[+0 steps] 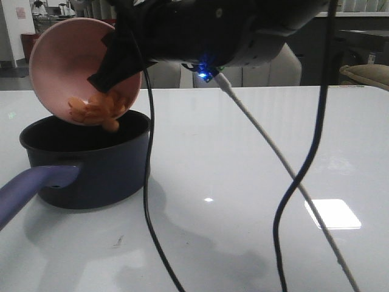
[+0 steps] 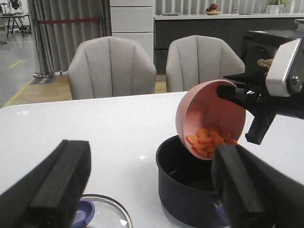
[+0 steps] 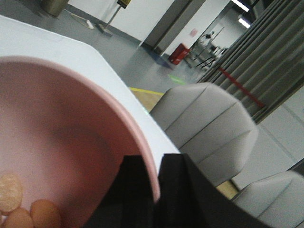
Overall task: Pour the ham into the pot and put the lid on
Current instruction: 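Move the bowl over the saucepan and tilt it to pour ham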
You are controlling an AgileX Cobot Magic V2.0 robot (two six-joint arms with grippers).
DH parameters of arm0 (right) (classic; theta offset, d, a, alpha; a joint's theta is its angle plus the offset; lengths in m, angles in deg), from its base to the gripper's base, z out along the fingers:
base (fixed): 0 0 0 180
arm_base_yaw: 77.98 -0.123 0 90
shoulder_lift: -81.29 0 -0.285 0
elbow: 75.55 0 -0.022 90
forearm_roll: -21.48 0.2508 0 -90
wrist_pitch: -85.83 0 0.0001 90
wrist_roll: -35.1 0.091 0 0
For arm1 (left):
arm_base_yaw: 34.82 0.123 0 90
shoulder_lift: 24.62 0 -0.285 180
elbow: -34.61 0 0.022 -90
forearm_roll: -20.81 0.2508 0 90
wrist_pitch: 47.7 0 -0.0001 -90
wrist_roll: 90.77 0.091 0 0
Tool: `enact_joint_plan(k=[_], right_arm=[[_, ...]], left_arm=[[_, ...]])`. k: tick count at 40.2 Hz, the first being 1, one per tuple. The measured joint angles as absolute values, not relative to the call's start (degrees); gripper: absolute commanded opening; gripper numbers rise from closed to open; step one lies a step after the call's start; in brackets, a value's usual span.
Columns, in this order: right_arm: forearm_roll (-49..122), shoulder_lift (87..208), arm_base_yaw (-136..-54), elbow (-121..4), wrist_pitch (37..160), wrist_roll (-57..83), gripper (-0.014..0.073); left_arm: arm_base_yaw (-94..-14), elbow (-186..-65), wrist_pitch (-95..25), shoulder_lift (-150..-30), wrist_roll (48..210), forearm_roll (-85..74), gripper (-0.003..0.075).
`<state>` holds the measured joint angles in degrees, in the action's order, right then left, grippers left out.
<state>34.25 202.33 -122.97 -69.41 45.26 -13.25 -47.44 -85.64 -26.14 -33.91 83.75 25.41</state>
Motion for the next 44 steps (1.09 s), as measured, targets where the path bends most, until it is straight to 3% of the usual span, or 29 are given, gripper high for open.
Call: enact_joint_plan(k=[12,26,36,44], right_arm=[[35.62,208.38,-126.11,-69.41,24.35,-35.28,0.0132],[33.59,212.11,-126.46,-69.54,21.67,-39.81,0.0132],[36.90,211.06,-126.46,-69.54,22.61,-26.41,0.0134],[45.66,203.28,-126.32,-69.54,37.53,-7.98,0.0134]], left_arm=[[-47.44,-85.64,-26.14,-33.91,83.75,25.41,0.0565],[-47.44,-85.64,-26.14,-33.91,83.75,25.41,0.0565],[-47.44,-85.64,-26.14,-33.91,83.75,25.41,0.0565],[-47.44,-85.64,-26.14,-33.91,83.75,25.41,0.0565]])
